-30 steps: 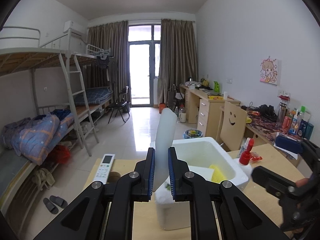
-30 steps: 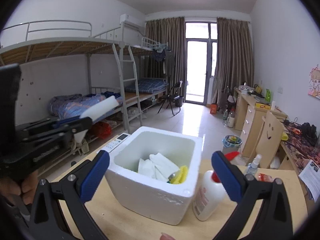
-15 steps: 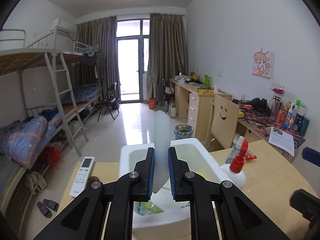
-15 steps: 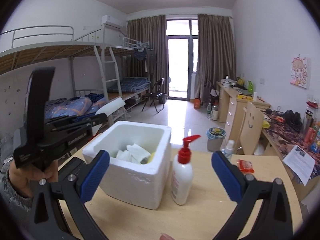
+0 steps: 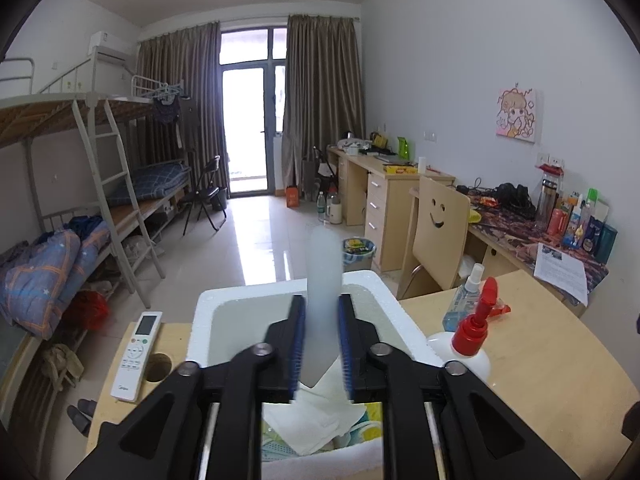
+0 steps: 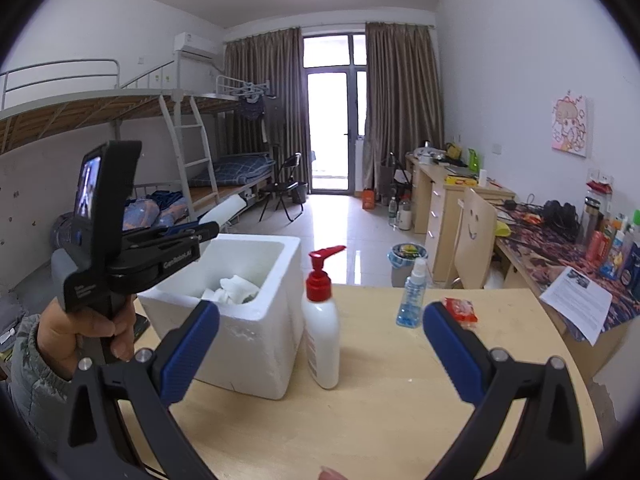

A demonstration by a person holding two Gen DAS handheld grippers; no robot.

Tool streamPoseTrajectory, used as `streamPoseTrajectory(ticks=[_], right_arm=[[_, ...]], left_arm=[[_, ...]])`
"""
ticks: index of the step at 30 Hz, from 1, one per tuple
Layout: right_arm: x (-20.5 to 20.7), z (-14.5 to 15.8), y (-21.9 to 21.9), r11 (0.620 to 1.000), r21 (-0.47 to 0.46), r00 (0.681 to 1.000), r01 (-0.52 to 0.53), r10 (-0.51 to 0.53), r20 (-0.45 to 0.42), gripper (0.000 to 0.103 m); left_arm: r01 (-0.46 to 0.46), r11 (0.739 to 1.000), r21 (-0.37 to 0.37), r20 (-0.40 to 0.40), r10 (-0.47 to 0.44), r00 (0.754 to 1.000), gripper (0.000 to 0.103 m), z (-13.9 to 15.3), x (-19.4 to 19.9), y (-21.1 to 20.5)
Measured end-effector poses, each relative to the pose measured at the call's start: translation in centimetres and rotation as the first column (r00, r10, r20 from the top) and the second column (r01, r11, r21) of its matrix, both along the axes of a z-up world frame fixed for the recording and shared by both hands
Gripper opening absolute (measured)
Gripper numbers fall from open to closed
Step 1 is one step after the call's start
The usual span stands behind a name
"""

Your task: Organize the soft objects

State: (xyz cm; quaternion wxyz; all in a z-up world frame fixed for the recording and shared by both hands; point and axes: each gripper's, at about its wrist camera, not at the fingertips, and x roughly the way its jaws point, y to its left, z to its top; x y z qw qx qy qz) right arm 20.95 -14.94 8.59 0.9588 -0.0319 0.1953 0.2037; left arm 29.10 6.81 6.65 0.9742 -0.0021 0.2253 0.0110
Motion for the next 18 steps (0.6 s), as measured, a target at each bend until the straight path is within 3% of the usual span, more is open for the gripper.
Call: streamPoseTrajectory(ticks=[4,6,8,9,13,18], right_arm=[[0.2,-0.2,-0.6,1.000,0.001,1.000,0.013,-0.013,-0.008,0.103],[0.4,-0.3,-0.7,1.000,0.001,1.000,0.019,-0.019,-0.011,0.103],[0.5,-0.4,-0.8,1.000,0.004,1.000,0.025,-0.025,-0.015,0.103],[0.5,-0.4,-0.9,1.000,0.005,1.000,0.026,-0.026,-0.016,0.103],[0.4,-0.3,-1.1,1.000,0.015,1.000,0.027,-0.027,-0.014,0.103],[-0.2,-0.1,-1.3,0.999,0.033,1.000,0.020,-0.020,-0.005,0.103]], left_arm=[[0.003,1.000,-0.012,-0.008,-0.003,1.000,0.025,-0.4,0.8,0.3],[-0.003,1.000,-0.015,-0.008,0.003,1.000,0.038,-0.5,0.9,0.4],[-0.006,1.000,-0.020,-0.003,0.006,1.000,0.084,-0.4,0.8,0.5],[-0.007,1.000,-0.024,0.011,0.008,1.000,0.090,-0.3,0.5,0.5],[-0.025,0.999,-0.030,0.060,0.026,0.998,0.102,0.6,-0.6,0.6],[-0.029,1.000,-0.012,0.074,0.030,0.997,0.102,1.3,-2.1,0.0]])
